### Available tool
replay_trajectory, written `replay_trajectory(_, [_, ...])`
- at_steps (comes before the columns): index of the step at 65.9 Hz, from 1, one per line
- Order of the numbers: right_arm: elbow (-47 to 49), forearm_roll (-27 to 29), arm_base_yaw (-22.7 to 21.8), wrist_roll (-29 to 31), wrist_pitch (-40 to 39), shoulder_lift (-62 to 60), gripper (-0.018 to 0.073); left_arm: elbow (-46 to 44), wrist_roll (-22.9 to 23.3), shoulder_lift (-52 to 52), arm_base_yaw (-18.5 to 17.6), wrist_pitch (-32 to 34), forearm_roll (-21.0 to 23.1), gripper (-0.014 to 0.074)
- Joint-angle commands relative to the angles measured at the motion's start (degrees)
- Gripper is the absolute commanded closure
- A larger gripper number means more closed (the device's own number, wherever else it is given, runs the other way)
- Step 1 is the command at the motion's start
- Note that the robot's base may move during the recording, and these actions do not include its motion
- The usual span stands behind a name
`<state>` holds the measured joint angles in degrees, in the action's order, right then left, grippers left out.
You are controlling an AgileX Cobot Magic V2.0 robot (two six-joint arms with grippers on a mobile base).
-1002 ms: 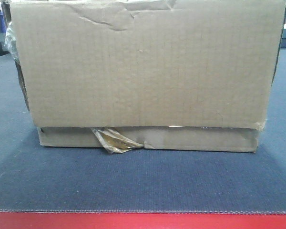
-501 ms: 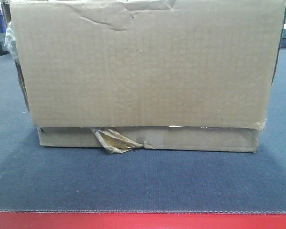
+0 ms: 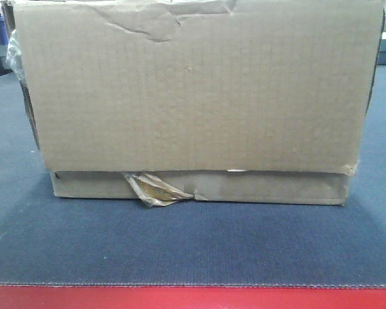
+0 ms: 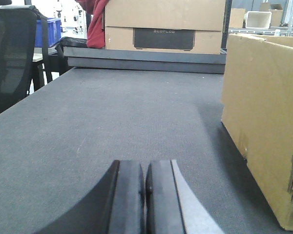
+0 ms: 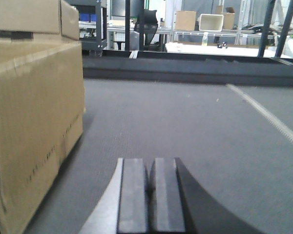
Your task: Grab carton from right shelf to conveyor
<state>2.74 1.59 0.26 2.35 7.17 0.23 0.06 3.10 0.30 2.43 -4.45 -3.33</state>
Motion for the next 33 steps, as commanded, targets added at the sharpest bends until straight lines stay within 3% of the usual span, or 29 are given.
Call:
replay_trajectory(1, [-2.74,0.68,-0.18,0.45,-8.24,-0.23,0.0628,-0.06,-0.08,-0.30,0.18,0.90,0.32,0.0582])
replay_trajectory(33, [-2.74,2.22,-0.18,0.45,-6.66,-0.23,0.0628,-0.06,-0.08,-0.30,0.18,0.90,0.32,0.0582])
